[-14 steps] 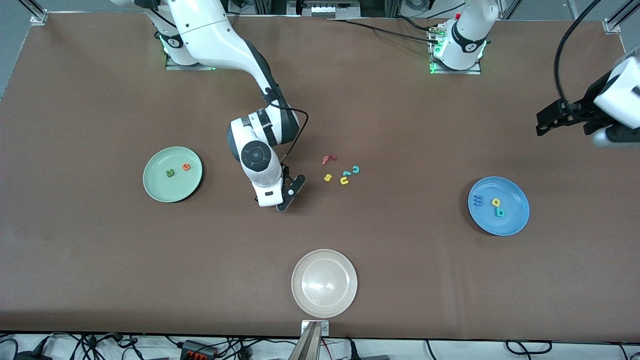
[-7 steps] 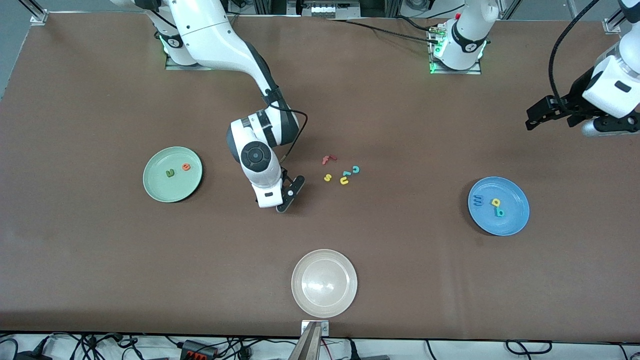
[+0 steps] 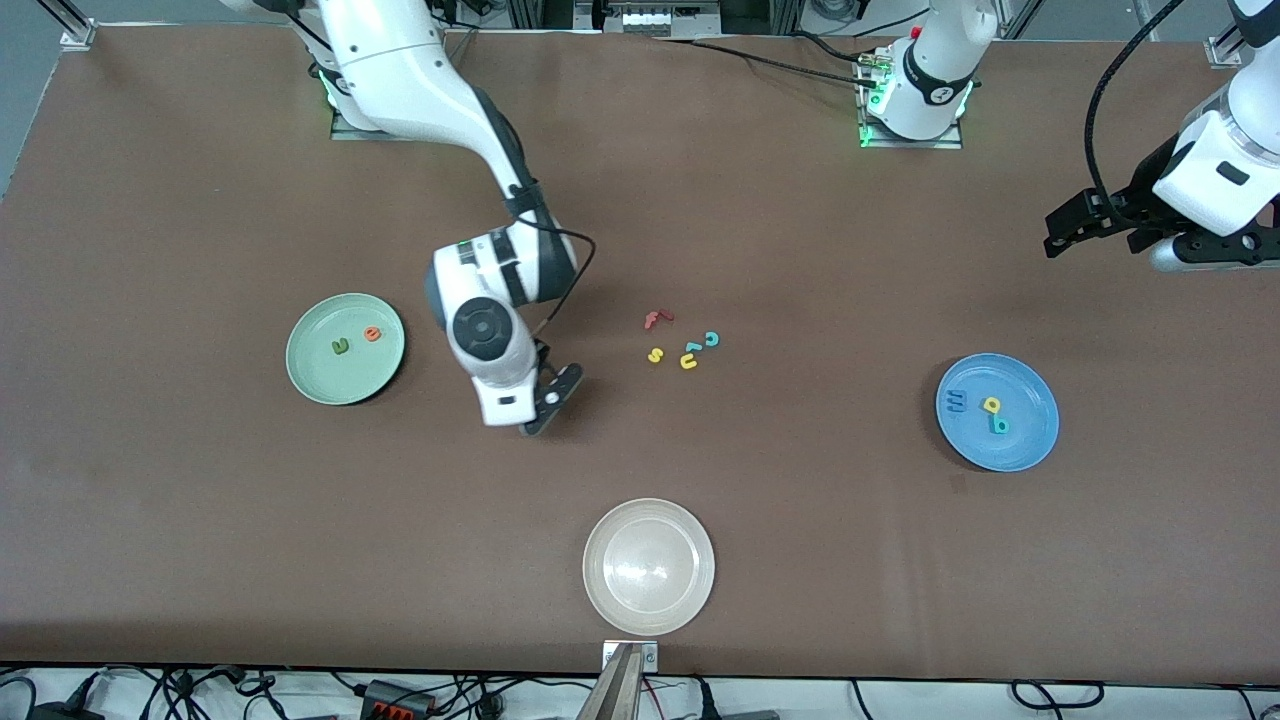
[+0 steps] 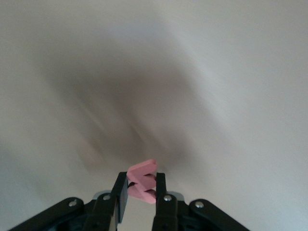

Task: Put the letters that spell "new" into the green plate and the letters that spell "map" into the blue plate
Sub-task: 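Grasp the pink w with the right gripper while the left gripper withdraws, then lower the pink w onto the green plate and open the right gripper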

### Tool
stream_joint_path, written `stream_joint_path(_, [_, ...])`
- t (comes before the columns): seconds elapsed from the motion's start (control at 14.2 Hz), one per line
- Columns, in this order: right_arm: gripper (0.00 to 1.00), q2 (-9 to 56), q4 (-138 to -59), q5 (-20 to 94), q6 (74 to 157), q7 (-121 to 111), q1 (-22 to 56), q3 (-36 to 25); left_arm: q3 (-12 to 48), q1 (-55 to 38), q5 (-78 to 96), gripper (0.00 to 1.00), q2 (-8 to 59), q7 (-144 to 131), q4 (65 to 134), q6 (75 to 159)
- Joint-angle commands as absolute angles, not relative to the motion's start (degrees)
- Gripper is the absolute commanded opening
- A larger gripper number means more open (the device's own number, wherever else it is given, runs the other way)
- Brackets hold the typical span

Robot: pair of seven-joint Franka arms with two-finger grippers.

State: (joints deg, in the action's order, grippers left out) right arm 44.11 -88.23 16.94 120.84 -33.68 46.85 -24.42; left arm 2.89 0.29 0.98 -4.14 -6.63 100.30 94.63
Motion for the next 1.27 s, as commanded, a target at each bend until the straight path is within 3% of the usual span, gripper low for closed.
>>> stream_joint_path(0.0, [0.14, 39.47, -89.30, 17.05, 112.44, -34.88, 45.35, -30.12, 2.64, 0.35, 2.11, 1.00, -3.25, -4.92, 98.70, 93.52])
stream_joint_path(0.28, [0.14, 34.82, -100.60, 17.49, 111.62, -35.07, 43.43, -36.64, 2.64, 0.35, 2.02, 1.00, -3.08, -5.01, 98.09, 93.34])
stream_joint_path(0.49, [0.14, 31.83, -108.43, 17.58, 111.97, -35.51, 39.12, -36.74, 2.64, 0.26, 2.02, 1.00, -3.08, -5.54, 98.09, 93.16])
stream_joint_path(1.06, [0.18, 31.64, -114.52, 17.84, 113.38, -35.68, 39.03, -36.56, 2.72, 0.09, 1.76, 1.00, -2.99, -5.54, 98.00, 93.16])
stream_joint_path(1.13, [0.35, 31.81, -114.61, 17.84, 113.47, -35.68, 38.94, -36.56, 2.72, 0.09, 1.84, 1.00, -3.08, -5.54, 98.00, 93.16])
stream_joint_path(1.2, [0.84, 31.82, -114.52, 17.84, 113.55, -35.34, 38.94, -36.56, 2.72, 0.09, 1.85, 1.00, -2.99, -5.54, 97.91, 93.16])
